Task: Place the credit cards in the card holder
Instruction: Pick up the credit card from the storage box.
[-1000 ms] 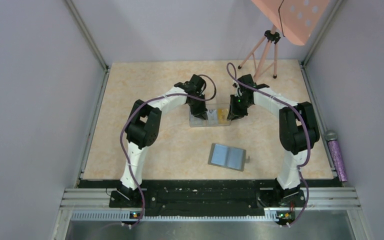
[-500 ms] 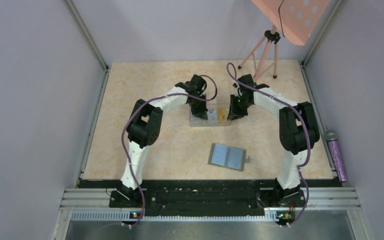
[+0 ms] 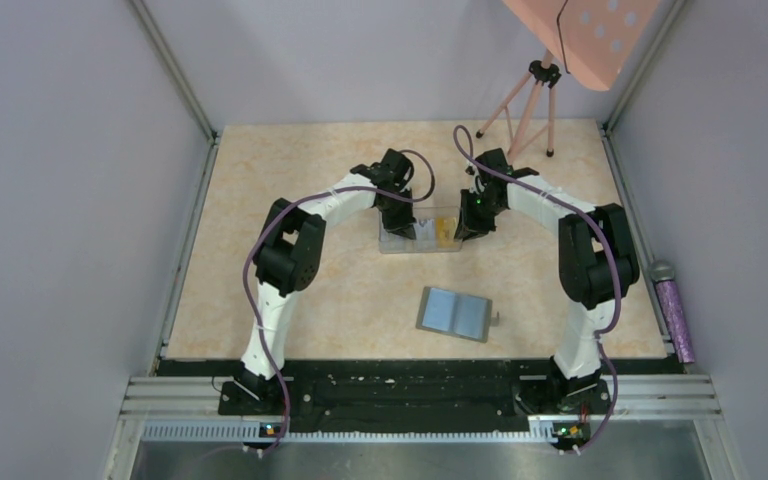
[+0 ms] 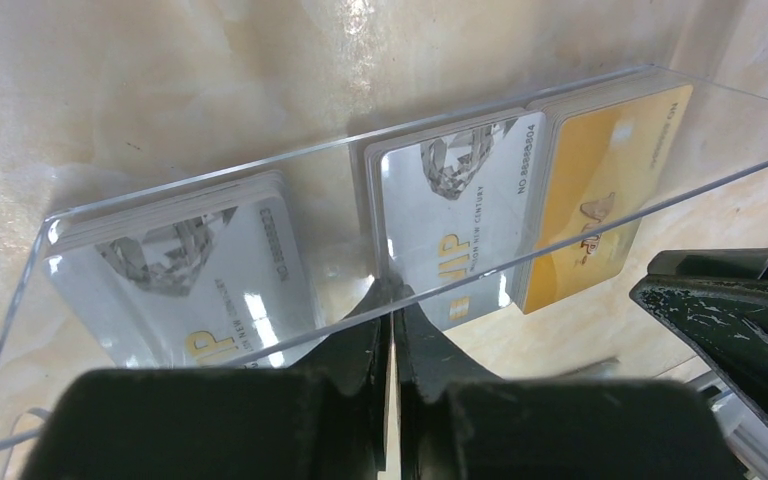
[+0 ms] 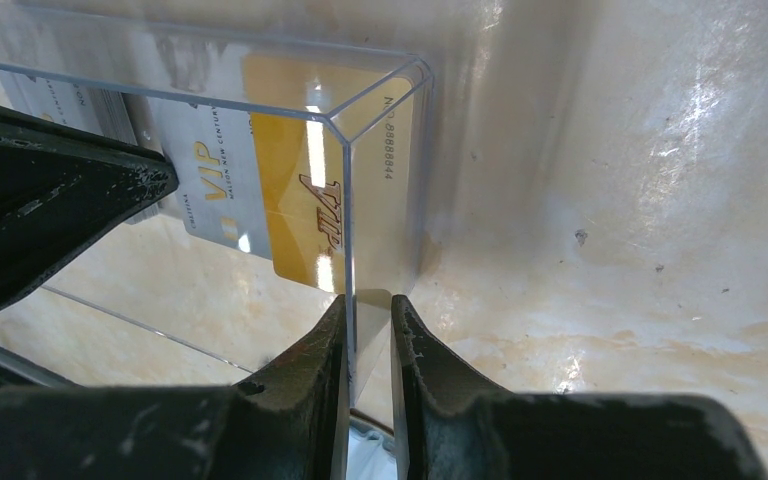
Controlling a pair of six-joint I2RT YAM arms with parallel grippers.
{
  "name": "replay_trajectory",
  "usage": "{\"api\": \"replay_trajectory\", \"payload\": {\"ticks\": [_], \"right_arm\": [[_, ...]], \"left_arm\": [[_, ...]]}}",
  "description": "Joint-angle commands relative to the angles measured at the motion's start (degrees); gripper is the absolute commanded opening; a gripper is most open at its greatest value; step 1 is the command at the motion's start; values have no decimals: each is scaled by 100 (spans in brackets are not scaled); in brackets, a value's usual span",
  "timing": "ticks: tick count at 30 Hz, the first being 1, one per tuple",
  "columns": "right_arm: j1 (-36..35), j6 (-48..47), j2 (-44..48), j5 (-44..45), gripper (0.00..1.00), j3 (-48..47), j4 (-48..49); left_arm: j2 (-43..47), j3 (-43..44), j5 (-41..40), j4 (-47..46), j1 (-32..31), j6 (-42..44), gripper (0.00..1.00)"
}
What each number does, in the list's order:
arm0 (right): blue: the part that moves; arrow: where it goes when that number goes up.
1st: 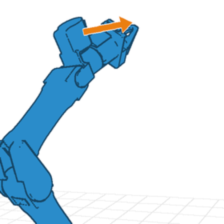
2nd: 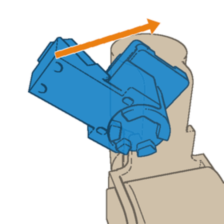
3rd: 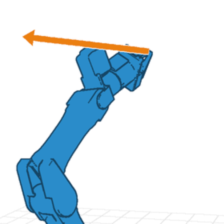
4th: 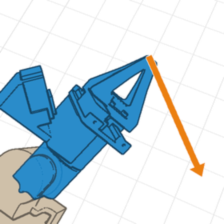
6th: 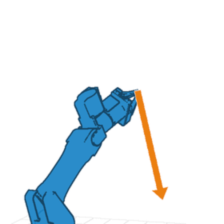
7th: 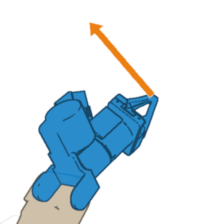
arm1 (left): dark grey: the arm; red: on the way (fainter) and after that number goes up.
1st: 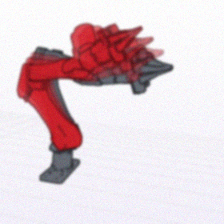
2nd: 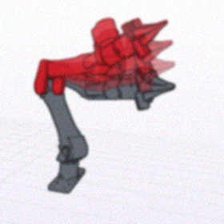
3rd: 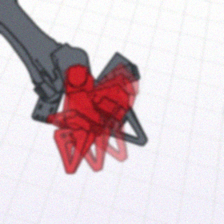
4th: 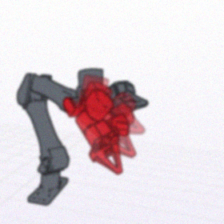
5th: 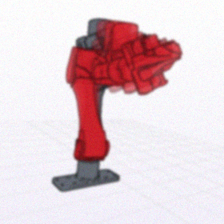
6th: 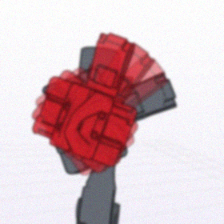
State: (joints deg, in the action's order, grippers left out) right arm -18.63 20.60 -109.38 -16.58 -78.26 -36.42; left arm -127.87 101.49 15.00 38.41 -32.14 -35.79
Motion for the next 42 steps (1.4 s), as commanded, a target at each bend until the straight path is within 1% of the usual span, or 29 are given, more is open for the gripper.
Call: {"api": "replay_trajectory", "payload": {"ticks": [1,10,18,24,29,34,39,42], "right_arm": [[-79,-4,-122,-394,14,51,127],[-72,-12,-140,-410,15,55,127],[-77,-23,-156,-416,15,43,127],[-72,-28,-146,-421,15,45,128],[-79,-38,-142,-419,15,26,96],[-79,-68,-103,-399,16,-13,65],[-73,-77,-41,-408,18,-33,57],[-79,-78,-29,-416,18,-39,48]], "left_arm": [[454,339,311,-252,-189,-2,8],[613,291,421,-391,-206,-34,13],[600,318,440,-337,-206,-16,23],[448,334,705,-420,-216,-44,23],[260,394,745,-359,-214,-42,23],[31,570,602,-71,-220,10,15],[-3,645,262,253,-214,38,13],[6,643,190,315,-206,37,2]]}}
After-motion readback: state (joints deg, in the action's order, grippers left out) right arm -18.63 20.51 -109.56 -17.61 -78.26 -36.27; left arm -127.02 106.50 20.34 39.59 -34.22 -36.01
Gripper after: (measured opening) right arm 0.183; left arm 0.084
